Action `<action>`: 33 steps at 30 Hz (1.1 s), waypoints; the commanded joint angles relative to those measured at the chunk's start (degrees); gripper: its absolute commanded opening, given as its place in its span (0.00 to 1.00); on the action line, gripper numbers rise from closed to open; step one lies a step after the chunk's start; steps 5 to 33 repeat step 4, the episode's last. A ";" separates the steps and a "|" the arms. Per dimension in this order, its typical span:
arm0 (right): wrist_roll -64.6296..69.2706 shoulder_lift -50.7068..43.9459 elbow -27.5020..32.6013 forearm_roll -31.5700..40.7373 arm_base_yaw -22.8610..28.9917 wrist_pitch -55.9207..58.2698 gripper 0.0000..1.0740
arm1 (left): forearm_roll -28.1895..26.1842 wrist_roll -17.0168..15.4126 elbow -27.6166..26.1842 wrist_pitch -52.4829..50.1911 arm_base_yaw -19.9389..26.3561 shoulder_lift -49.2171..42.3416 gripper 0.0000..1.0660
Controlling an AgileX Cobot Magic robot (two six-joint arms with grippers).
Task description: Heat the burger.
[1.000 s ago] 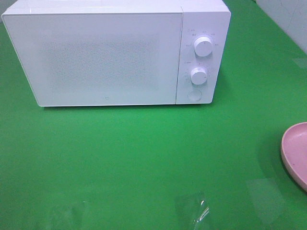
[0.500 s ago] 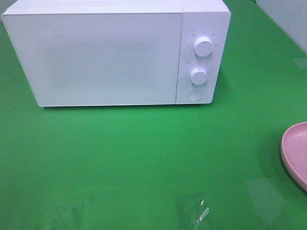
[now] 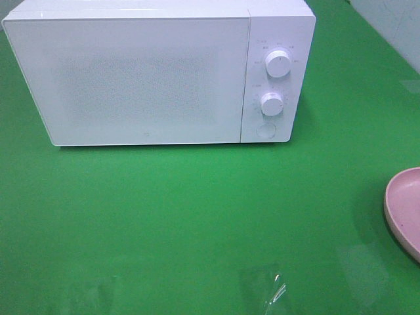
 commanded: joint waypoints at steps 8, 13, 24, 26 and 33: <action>0.17 -1.55 0.06 0.17 -0.23 -0.52 0.66 | -0.17 -0.57 0.29 -0.69 0.06 -1.49 0.94; 0.17 -1.55 0.06 0.17 -0.23 -0.52 0.66 | -0.17 -0.57 0.29 -0.69 0.06 -1.49 0.94; 0.17 -1.55 0.06 0.17 -0.23 -0.52 0.66 | -0.17 -0.57 0.29 -0.69 0.06 -1.49 0.94; 0.17 -1.55 0.06 0.17 -0.23 -0.52 0.66 | -0.17 -0.57 0.29 -0.69 0.06 -1.49 0.94; 0.17 -1.55 0.06 0.17 -0.23 -0.52 0.66 | -0.17 -0.57 0.29 -0.69 0.06 -1.49 0.94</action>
